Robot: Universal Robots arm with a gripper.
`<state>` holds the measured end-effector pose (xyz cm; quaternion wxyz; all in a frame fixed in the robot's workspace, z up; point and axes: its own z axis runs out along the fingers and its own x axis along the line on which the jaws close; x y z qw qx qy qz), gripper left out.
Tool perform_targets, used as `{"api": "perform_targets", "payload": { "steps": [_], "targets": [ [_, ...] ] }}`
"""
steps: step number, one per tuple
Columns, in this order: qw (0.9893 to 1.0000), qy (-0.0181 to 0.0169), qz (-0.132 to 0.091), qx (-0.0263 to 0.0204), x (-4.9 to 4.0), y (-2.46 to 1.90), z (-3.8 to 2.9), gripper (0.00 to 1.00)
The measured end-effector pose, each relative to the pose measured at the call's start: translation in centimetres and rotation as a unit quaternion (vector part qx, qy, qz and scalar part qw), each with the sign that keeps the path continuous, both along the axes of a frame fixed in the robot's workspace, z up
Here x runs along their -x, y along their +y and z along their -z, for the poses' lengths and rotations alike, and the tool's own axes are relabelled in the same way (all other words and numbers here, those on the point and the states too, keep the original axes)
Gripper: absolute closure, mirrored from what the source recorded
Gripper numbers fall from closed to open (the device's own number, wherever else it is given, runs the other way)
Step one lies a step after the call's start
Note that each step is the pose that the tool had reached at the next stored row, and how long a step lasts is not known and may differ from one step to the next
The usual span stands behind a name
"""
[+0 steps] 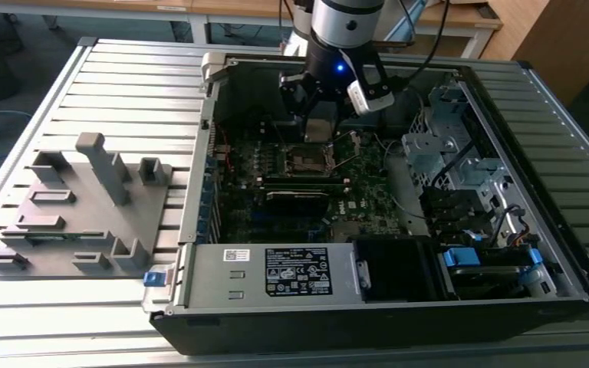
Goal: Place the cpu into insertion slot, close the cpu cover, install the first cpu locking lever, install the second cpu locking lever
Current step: 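Place the cpu into insertion slot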
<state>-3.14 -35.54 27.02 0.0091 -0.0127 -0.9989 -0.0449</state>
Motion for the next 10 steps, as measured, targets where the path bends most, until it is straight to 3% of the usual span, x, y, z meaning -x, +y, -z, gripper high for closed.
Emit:
{"api": "perform_targets", "payload": {
  "steps": [10],
  "targets": [
    [1.0,0.0,0.0,-0.0001,0.0,0.0,0.23,0.46]
  ]
}}
